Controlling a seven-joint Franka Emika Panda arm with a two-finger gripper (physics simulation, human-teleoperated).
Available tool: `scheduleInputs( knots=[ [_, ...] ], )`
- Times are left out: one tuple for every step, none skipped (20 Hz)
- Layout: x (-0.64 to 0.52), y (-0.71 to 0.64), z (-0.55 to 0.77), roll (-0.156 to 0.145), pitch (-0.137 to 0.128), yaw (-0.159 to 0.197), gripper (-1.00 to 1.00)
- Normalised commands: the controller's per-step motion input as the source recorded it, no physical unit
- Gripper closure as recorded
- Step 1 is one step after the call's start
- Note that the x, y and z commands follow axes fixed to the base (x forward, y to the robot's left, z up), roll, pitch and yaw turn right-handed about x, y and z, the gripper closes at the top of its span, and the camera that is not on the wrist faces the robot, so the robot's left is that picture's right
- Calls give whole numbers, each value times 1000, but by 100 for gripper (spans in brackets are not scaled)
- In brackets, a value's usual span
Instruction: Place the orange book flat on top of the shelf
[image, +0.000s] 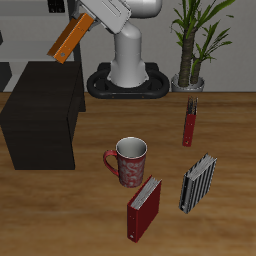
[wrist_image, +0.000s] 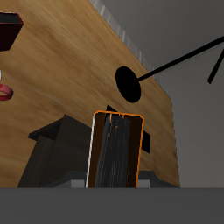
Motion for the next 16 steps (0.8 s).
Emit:
scheduleInputs(
  knots=[
    [119, -193, -143, -72, 93, -38, 100],
    [103, -197, -135, -59, -12, 69, 100],
    [26, 53, 2, 0, 0, 0, 100],
    [0, 0, 0, 0, 0, 0, 100],
    [149, -654, -461, -247, 71, 29, 100],
    [116, -206, -163, -45, 44, 34, 100],
    [45, -304, -37, -117, -81, 27, 100],
    [74, -419, -128, -163, -5, -74, 100],
    [95, -99, -69, 7, 53, 17, 100],
    [-49, -272, -120, -95, -6, 1, 100],
    [39, -555, -151, -200, -9, -49, 100],
    [55, -172, -75, -38, 30, -19, 100],
    [150, -278, -158, -33, 40, 23, 100],
    [25, -303, -62, -127, -44, -30, 100],
    [91, -266, -170, -67, 34, -16, 100],
    [0, 0, 0, 0, 0, 0, 100]
  ],
)
